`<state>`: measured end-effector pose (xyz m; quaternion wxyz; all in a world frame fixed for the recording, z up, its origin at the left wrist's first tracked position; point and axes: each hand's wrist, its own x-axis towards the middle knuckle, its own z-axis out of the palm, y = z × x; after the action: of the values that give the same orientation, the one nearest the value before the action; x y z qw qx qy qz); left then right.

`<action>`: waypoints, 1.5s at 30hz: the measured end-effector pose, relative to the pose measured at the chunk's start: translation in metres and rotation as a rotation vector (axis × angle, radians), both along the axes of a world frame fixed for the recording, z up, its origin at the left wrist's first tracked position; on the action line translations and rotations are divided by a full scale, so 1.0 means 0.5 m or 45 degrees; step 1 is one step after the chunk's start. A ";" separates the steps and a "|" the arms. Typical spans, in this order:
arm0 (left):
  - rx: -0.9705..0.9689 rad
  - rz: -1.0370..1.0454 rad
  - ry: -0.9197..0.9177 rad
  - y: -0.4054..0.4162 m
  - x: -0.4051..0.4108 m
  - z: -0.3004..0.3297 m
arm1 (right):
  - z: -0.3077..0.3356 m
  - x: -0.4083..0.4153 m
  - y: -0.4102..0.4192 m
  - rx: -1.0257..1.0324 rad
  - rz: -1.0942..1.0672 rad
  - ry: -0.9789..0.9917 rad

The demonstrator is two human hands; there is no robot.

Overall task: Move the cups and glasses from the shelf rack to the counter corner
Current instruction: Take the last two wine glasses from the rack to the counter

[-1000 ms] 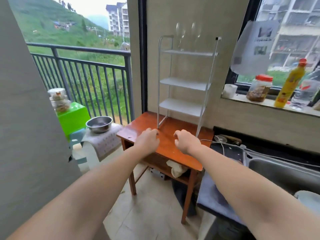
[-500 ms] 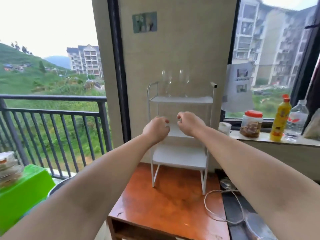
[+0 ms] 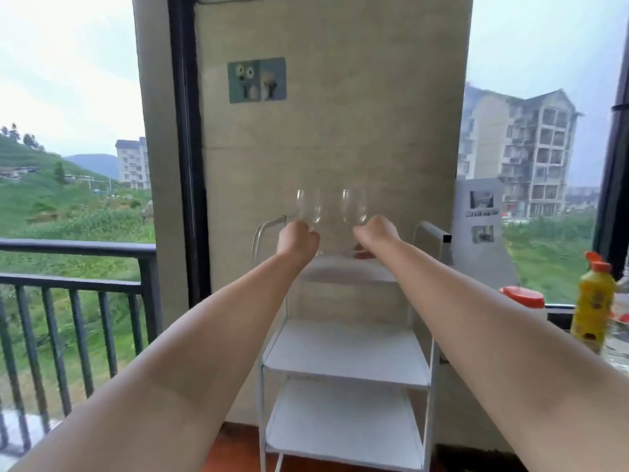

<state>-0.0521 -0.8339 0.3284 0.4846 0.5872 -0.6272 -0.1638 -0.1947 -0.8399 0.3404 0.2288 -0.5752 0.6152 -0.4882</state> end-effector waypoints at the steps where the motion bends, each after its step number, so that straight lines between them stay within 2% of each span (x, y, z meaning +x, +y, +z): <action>1: 0.037 -0.009 0.072 -0.023 -0.003 0.000 | -0.002 0.001 -0.018 0.052 0.045 -0.161; 3: 0.120 -0.019 0.179 -0.060 -0.009 -0.003 | -0.007 0.008 -0.044 0.141 0.135 -0.408; 5: 0.178 -0.017 0.257 -0.093 -0.013 -0.004 | -0.011 0.015 -0.068 0.199 0.191 -0.508; 13: 0.186 -0.103 0.385 -0.149 -0.014 -0.010 | -0.015 0.023 -0.111 0.206 0.144 -0.305; 18: 0.115 -0.145 0.400 -0.120 -0.009 0.001 | -0.004 0.027 -0.098 0.172 0.156 -0.385; 22: 0.012 -0.166 0.420 -0.076 0.011 0.016 | 0.012 0.043 -0.064 0.032 0.173 -0.532; 28: -0.140 -0.141 0.441 0.012 0.026 0.016 | 0.020 0.053 0.063 -0.094 0.171 -0.646; 35: -0.231 -0.192 0.424 0.224 0.066 -0.029 | -0.008 0.090 0.265 -0.087 0.090 -0.711; 40: -0.059 -0.238 0.371 0.362 0.092 -0.125 | -0.106 0.117 0.414 0.074 0.005 -0.683; 45: 0.227 -0.250 0.375 0.463 0.090 -0.262 | -0.233 0.112 0.533 0.272 -0.081 -0.628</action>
<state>-0.0069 -0.6024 0.1975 0.4988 0.5335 -0.5869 -0.3495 -0.1387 -0.5733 0.2240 0.4157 -0.3919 0.6065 -0.5530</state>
